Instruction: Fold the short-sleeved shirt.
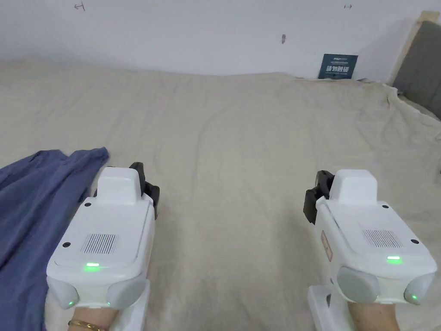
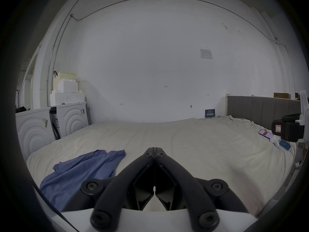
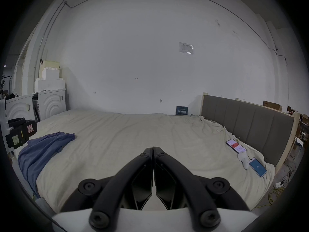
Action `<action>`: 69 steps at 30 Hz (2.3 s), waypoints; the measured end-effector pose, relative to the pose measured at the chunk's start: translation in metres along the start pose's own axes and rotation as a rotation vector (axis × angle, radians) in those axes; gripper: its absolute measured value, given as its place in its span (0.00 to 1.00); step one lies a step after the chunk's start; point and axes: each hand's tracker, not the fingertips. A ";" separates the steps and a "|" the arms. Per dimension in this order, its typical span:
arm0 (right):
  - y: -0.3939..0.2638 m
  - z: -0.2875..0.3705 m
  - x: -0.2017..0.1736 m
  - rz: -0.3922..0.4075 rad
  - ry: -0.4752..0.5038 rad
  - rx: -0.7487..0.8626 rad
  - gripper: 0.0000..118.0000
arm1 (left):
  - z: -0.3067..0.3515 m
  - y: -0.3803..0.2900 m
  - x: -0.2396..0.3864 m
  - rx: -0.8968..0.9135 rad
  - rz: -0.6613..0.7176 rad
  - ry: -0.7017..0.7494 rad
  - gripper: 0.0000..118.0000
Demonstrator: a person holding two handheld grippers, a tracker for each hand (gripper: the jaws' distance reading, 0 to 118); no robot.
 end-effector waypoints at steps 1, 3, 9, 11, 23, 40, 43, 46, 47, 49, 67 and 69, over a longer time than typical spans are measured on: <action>0.001 -0.001 -0.006 0.003 0.018 0.004 0.00 | 0.002 0.000 -0.006 0.003 0.002 0.020 0.00; 0.004 -0.006 -0.020 0.012 0.058 0.010 0.00 | 0.007 0.001 -0.019 0.004 0.001 0.060 0.00; 0.010 -0.019 -0.072 0.032 0.198 0.014 0.00 | 0.029 0.002 -0.066 0.008 0.007 0.188 0.00; 0.012 -0.022 -0.091 0.041 0.245 0.019 0.00 | 0.037 0.001 -0.081 0.004 0.002 0.238 0.00; 0.015 -0.026 -0.169 0.086 0.424 0.013 0.00 | 0.073 -0.011 -0.144 -0.023 0.042 0.420 0.00; 0.015 -0.036 -0.184 0.115 0.448 -0.016 0.00 | 0.014 -0.010 -0.196 -0.173 0.192 0.393 1.00; 0.015 -0.044 -0.188 0.119 0.449 -0.025 0.00 | -0.018 -0.005 -0.211 -0.229 0.191 0.361 1.00; 0.015 -0.056 -0.195 0.119 0.452 -0.041 0.00 | -0.060 -0.003 -0.226 -0.298 0.157 0.337 1.00; 0.014 -0.060 -0.197 0.120 0.452 -0.045 0.00 | -0.076 -0.003 -0.231 -0.341 0.148 0.329 1.00; 0.014 -0.069 -0.201 0.119 0.451 -0.056 0.00 | -0.110 -0.005 -0.242 -0.407 0.149 0.303 1.00; -0.011 -0.143 -0.198 0.116 0.453 -0.183 0.00 | -0.376 -0.078 -0.278 -0.969 0.061 0.151 1.00; -0.015 -0.148 -0.194 0.122 0.447 -0.193 0.00 | -0.387 -0.088 -0.279 -1.016 0.069 0.160 0.99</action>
